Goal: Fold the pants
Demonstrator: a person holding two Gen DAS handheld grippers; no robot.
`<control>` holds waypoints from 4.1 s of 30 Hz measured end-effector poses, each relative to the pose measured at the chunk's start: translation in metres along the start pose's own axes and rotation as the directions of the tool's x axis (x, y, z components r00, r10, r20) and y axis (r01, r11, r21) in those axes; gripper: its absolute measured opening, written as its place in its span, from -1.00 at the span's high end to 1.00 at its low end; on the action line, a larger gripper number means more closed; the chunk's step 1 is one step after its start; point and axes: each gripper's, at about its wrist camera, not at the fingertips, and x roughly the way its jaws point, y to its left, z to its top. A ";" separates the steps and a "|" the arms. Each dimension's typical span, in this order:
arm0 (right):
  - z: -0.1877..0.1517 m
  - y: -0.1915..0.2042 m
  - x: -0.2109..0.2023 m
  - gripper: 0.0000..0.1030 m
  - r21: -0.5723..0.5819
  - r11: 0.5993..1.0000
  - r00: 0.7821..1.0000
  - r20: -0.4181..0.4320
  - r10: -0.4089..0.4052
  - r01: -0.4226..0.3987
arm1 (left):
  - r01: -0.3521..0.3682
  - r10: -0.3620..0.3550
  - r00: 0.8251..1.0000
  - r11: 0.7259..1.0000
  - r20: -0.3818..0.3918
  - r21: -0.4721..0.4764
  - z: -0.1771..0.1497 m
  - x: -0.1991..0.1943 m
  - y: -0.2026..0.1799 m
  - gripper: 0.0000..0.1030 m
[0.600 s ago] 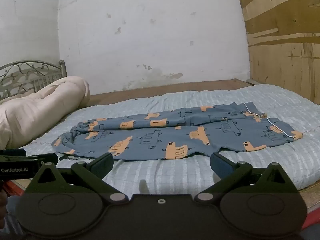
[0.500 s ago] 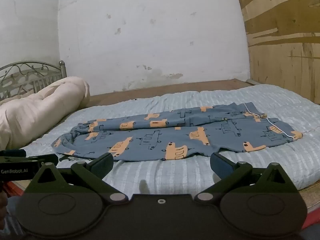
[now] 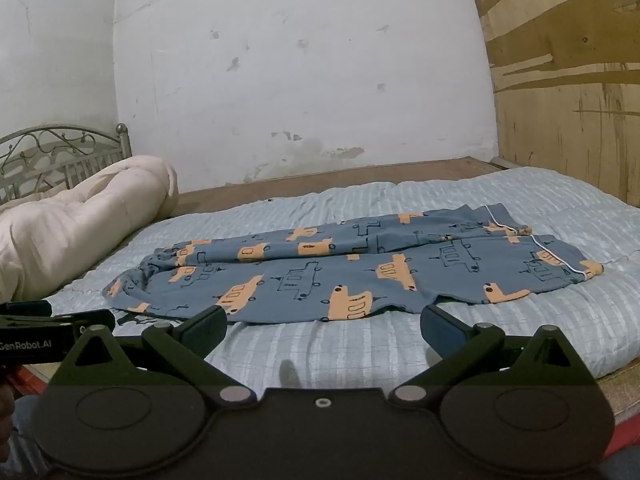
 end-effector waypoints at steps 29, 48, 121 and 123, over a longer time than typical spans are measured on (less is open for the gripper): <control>-0.002 0.001 0.002 -0.99 0.002 1.000 1.000 -0.010 0.005 -0.005 | 0.005 -0.005 1.000 1.000 -0.002 0.004 -0.001 0.002 0.001 -0.99; -0.006 0.002 0.002 -0.99 0.006 1.000 1.000 -0.015 0.005 -0.005 | 0.007 -0.007 1.000 1.000 -0.003 0.005 -0.005 0.002 0.000 -0.99; 0.089 0.010 0.153 -0.99 -0.136 0.990 0.982 -0.191 0.005 -0.031 | -0.054 0.052 0.972 0.999 -0.229 -0.004 0.129 0.180 0.063 -0.99; 0.095 0.007 0.168 -0.99 -0.155 0.987 0.982 -0.191 0.012 -0.042 | -0.051 0.059 0.975 0.998 -0.214 0.044 0.136 0.196 0.064 -0.99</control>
